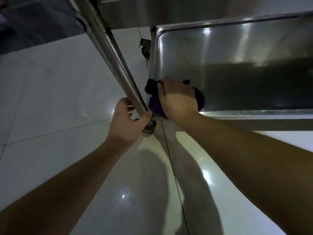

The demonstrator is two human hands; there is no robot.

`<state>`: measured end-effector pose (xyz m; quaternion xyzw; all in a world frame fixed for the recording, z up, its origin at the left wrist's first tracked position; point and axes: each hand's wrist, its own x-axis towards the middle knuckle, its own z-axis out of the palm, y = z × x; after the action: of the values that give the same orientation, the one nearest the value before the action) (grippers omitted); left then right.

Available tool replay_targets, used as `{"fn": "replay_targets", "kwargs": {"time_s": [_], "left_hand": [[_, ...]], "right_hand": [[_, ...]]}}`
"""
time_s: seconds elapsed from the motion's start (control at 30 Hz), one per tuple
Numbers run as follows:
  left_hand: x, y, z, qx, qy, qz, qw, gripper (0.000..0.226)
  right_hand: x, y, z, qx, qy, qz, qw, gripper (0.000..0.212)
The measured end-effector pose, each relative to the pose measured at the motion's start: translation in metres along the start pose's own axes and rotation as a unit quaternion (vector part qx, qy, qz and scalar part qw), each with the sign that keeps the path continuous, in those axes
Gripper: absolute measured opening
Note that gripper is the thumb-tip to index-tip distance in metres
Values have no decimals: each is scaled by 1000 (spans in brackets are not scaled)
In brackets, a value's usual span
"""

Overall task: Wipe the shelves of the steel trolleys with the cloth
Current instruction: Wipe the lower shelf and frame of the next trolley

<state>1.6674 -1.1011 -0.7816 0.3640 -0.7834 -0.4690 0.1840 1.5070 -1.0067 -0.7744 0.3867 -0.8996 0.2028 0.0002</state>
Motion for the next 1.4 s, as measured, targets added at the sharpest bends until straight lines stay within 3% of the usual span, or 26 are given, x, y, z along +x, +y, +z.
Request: {"fn": "replay_targets", "kwargs": {"time_s": [0.1, 0.17, 0.2, 0.27, 0.33, 0.47, 0.67, 0.87, 1.0, 1.1, 1.23, 1.4], "left_hand": [[21, 14, 8, -100, 4, 72, 992, 38], [32, 22, 15, -179, 8, 58, 982, 15], [34, 25, 19, -207, 13, 43, 977, 3], [36, 26, 28, -215, 57, 9, 975, 22], [37, 23, 32, -217, 83, -8, 973, 24], [36, 19, 33, -226, 91, 16, 970, 28], [37, 22, 30, -224, 96, 8, 970, 23], [38, 27, 32, -204, 108, 13, 973, 34], [37, 30, 34, -213, 118, 15, 970, 39], [35, 32, 39, -249, 133, 27, 959, 40], [34, 37, 42, -264, 130, 31, 955, 43], [33, 38, 41, -257, 135, 39, 956, 41]], "right_hand": [[-7, 5, 26, -32, -172, -45, 983, 51], [3, 10, 32, -5, -190, -58, 980, 55], [10, 12, 35, -6, -189, -65, 980, 55], [28, 13, 40, -19, -181, -63, 981, 56], [47, 12, 46, -34, -151, -52, 987, 55], [85, 12, 51, -54, -89, -38, 994, 54], [127, 35, 37, -46, -93, -31, 994, 51], [115, 144, -15, -71, -27, 70, 995, 37], [67, 248, -65, -81, 8, 189, 979, 43], [45, 278, -80, -78, 13, 279, 957, 48], [47, 230, -57, -72, 13, 264, 962, 49], [54, 85, 10, -46, -93, 66, 992, 54]]}}
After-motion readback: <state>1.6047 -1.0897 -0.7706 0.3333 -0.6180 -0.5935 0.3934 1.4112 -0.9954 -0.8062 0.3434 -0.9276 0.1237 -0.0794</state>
